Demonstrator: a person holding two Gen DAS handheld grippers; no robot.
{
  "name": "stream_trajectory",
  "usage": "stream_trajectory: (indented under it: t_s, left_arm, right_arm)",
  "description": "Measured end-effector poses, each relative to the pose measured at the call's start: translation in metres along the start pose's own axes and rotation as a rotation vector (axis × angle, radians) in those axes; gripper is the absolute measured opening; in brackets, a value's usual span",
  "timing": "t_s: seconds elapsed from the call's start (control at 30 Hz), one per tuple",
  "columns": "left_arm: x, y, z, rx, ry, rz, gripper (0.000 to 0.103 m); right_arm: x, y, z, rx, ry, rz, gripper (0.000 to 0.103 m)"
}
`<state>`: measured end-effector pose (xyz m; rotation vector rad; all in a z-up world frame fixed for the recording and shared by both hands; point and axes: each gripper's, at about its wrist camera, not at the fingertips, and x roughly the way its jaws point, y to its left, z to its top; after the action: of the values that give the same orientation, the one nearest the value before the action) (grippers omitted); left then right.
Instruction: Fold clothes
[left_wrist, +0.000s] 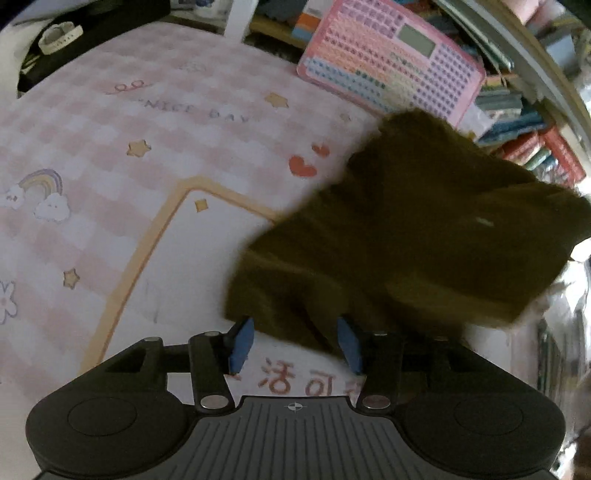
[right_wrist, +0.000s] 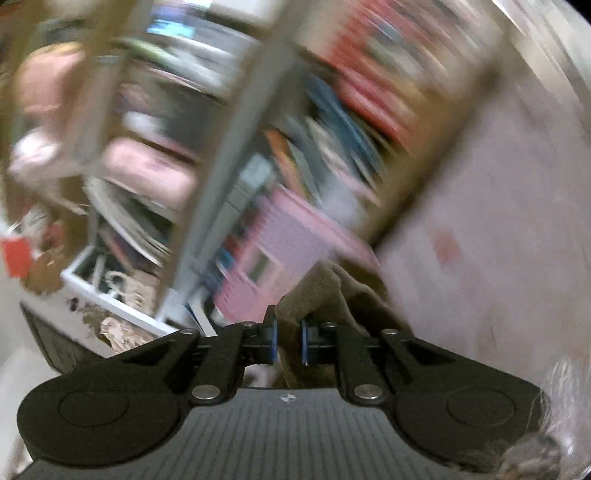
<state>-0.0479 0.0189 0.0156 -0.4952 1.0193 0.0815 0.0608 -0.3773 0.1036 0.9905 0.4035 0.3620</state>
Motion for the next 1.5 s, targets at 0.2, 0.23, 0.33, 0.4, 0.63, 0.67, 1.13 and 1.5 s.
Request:
stream_trajectory:
  t_s: [0.2,0.23,0.33,0.4,0.63,0.67,1.13,1.5]
  left_arm:
    - [-0.014,0.009,0.018,-0.028,-0.094,-0.057,0.051]
    - [-0.016,0.013,0.020,-0.034,-0.105,-0.061,0.051]
    - [-0.022,0.031,0.026,-0.073,-0.130,-0.065,0.051]
    - [-0.025,0.046,0.029,-0.106,-0.143,-0.064,0.051]
    - [-0.029,0.104,0.030,-0.208,-0.127,-0.007,0.051]
    - [-0.029,0.109,0.030,-0.208,-0.123,0.003,0.051]
    - [-0.040,0.130,0.069,-0.067,-0.187,-0.027,0.051]
    - [0.036,0.090,0.126,0.110,-0.129,-0.169,0.046]
  right_arm:
    - [-0.001,0.113,0.076,-0.260,-0.141,0.313,0.010]
    - [-0.001,0.136,0.076,-0.316,-0.125,0.373,0.010]
    - [0.006,0.191,0.052,-0.464,0.005,0.505,0.010]
    - [0.021,0.206,0.015,-0.513,0.154,0.524,0.010]
    - [0.111,0.125,-0.206,-0.514,0.832,0.068,0.010]
    - [0.121,0.112,-0.231,-0.521,0.904,-0.004,0.010]
    - [0.167,0.103,-0.329,-0.373,1.019,-0.078,0.040]
    - [0.086,0.076,-0.234,-0.277,0.652,-0.241,0.052]
